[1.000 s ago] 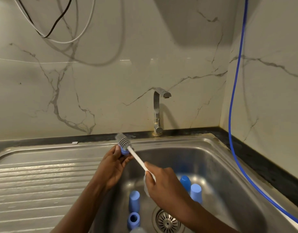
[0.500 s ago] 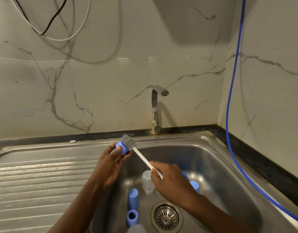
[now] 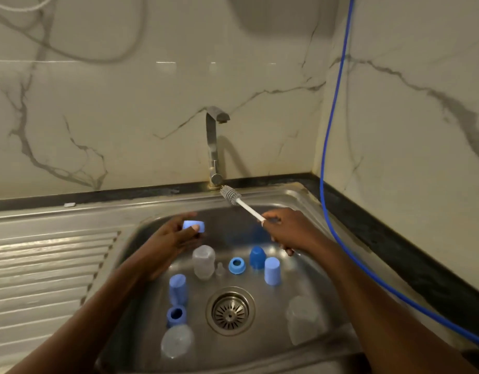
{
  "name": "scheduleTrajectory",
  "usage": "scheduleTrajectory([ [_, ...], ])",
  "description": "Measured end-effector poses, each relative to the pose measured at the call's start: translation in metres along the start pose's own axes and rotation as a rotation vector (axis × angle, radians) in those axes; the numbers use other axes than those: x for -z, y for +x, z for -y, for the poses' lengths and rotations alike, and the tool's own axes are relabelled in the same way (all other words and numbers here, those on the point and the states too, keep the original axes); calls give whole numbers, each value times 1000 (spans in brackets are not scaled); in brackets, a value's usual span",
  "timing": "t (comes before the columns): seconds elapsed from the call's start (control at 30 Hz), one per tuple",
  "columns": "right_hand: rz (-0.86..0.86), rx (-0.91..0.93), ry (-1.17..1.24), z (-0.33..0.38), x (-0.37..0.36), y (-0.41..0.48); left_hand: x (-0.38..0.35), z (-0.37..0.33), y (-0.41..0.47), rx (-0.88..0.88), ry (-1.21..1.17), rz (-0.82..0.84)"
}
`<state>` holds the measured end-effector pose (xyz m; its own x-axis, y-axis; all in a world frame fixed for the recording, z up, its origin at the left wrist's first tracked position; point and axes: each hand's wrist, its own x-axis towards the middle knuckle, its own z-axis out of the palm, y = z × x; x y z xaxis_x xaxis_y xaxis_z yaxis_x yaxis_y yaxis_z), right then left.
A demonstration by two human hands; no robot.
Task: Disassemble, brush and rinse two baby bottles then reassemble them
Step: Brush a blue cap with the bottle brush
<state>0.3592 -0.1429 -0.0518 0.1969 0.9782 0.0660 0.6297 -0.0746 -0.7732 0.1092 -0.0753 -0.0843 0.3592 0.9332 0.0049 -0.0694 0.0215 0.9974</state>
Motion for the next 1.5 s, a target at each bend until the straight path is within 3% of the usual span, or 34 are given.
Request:
scheduleTrajectory([
  [0.13, -15, -29, 69, -10, 1, 2, -20, 14, 3, -43, 574, 170],
  [0.27, -45, -14, 37, -17, -7, 7, -55, 31, 16, -127, 848, 215],
  [0.4, -81, 27, 24, -22, -16, 15, -101, 56, 34, -324, 1161, 452],
  [0.7, -161, 73, 4, -30, -21, 24, -148, 90, 47, -404, 1455, 731],
  [1.07, -152, 66, -3, -30, -22, 26, -163, 90, 37, -424, 1457, 709],
  [1.27, -229, 98, -13, -31, -20, 27, -125, 72, 60, -447, 1496, 436],
  [1.5, -235, 131, -30, -29, -22, 27, -127, 84, 75, -316, 1510, 507],
])
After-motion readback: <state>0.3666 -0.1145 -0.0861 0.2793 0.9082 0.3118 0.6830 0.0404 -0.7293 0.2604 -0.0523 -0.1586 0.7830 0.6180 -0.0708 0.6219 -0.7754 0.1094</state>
